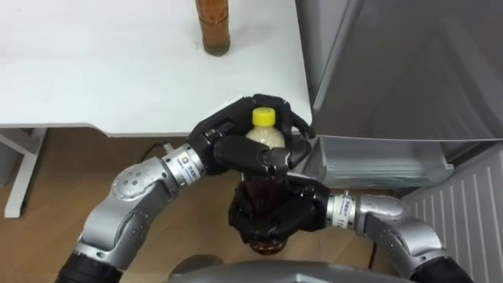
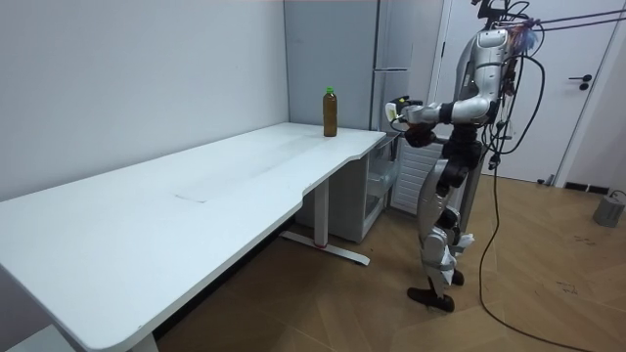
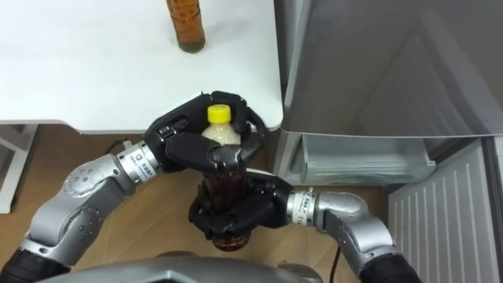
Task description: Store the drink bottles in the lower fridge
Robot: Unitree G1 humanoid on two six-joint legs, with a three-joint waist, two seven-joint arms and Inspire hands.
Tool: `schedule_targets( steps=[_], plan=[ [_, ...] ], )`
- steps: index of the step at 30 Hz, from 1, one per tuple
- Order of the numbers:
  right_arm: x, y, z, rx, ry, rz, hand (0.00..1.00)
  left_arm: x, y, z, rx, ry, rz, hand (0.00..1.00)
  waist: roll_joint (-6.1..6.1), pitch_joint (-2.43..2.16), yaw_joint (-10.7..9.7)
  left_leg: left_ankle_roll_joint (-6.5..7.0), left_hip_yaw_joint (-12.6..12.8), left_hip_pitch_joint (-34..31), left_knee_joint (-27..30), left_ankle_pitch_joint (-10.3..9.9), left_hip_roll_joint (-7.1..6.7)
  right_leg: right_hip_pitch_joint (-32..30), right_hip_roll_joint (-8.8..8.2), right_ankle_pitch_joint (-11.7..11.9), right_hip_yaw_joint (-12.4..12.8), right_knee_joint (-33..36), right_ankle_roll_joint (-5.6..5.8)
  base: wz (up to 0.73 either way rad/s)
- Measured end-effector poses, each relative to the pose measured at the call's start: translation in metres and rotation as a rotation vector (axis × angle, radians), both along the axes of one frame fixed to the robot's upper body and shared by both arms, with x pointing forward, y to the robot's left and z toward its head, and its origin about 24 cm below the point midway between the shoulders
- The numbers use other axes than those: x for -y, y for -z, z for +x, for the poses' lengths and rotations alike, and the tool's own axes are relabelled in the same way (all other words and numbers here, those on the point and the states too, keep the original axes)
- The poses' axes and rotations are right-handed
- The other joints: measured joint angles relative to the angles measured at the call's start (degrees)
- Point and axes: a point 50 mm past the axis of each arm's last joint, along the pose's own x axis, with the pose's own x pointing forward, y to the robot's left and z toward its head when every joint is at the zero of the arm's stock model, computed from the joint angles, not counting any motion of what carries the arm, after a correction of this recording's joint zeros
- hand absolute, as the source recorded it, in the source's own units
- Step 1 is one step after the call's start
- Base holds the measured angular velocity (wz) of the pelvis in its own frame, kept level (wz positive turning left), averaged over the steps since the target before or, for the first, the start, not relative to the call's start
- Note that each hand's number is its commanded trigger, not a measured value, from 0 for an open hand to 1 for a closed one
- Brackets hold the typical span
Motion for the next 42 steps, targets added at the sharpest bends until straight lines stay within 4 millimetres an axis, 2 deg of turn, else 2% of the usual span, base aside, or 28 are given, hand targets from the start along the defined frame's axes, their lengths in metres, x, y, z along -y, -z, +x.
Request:
schedule_targets(
  steps=[6, 13, 17, 24, 27, 29, 32, 35, 39, 42],
  plan=[
    [0.003, 0.004, -0.002, -0.010, 0.008, -0.010, 1.00, -0.002, -0.004, 0.002, 0.009, -0.017, -0.030, 0.00, -0.07, 0.02, 0.02, 0.00, 0.05, -0.10, -0.03, 0.00, 0.05, -0.14, 0.02, 0.00, 0.15, 0.01, 0.01, 0.00],
    [0.006, 0.008, -0.006, -0.024, 0.006, -0.045, 1.00, -0.007, -0.045, 0.008, 0.175, -0.046, -0.122, 0.00, -0.25, -0.09, 1.08, 0.00, 0.57, -0.66, 0.56, -0.05, 0.37, -1.29, 0.09, 0.00, 0.78, 0.85, 0.00, -0.03],
    [0.011, 0.013, -0.010, -0.051, -0.020, -0.125, 1.00, -0.001, -0.067, 0.006, 0.255, -0.033, -0.242, 0.00, 0.44, -0.11, 2.08, 0.19, 0.72, -0.59, 0.87, -0.27, 0.35, -0.89, 0.08, 0.00, 0.95, 0.82, 0.01, -0.01],
    [0.015, 0.018, -0.012, -0.020, -0.086, -0.248, 1.00, -0.006, -0.076, 0.008, 0.300, -0.073, -0.262, 0.00, 1.18, -0.06, 2.99, 0.17, 0.66, 0.14, 1.06, -0.28, 0.38, -0.20, 0.19, -0.02, 1.28, 0.82, 0.00, 0.00],
    [0.019, 0.018, -0.011, -0.011, -0.081, -0.277, 1.00, -0.013, -0.088, 0.008, 0.357, -0.101, -0.258, 0.00, 1.13, -0.04, 3.08, 0.18, 0.80, -0.02, 1.18, -0.27, 0.33, -0.28, 0.08, -0.17, 1.32, 0.77, -0.02, 0.00],
    [0.022, 0.020, -0.012, -0.009, -0.064, -0.300, 1.00, -0.021, -0.106, 0.005, 0.456, -0.126, -0.259, 0.00, 1.04, -0.09, 3.21, 0.20, 0.95, 0.42, 1.03, -0.26, 0.19, -0.17, -0.02, -0.38, 1.45, 0.77, 0.03, 0.00],
    [0.026, 0.022, -0.016, -0.024, -0.038, -0.306, 1.00, -0.031, -0.123, 0.002, 0.561, -0.170, -0.263, 0.00, 1.02, -0.10, 3.84, 0.26, 0.91, 1.25, 0.29, -0.22, -0.12, 0.50, -0.24, -0.60, 1.28, 0.74, 0.25, 0.00],
    [0.032, 0.024, -0.022, -0.046, -0.007, -0.310, 1.00, -0.043, -0.135, 0.000, 0.632, -0.237, -0.255, 0.00, 0.89, -0.30, 4.97, 0.27, 0.78, 2.23, -0.27, -0.22, -0.29, 1.57, -0.26, -0.66, 1.27, -0.12, 0.34, 0.00],
    [0.041, 0.024, -0.026, -0.049, 0.036, -0.322, 1.00, -0.063, -0.143, 0.000, 0.701, -0.378, -0.218, 0.00, 1.44, -0.01, 6.03, 0.26, 0.51, 3.65, -1.04, -0.22, -0.40, 2.88, -0.30, -0.68, 1.08, -0.23, 0.39, 0.03],
    [0.049, 0.020, -0.029, -0.029, 0.069, -0.342, 1.00, -0.076, -0.150, -0.002, 0.755, -0.526, -0.142, 0.00, 2.08, -0.06, 6.96, 0.25, 0.12, 3.98, -1.30, -0.24, -0.41, 2.92, -0.26, -0.69, 0.73, -0.18, 0.41, 0.03]
  ],
)
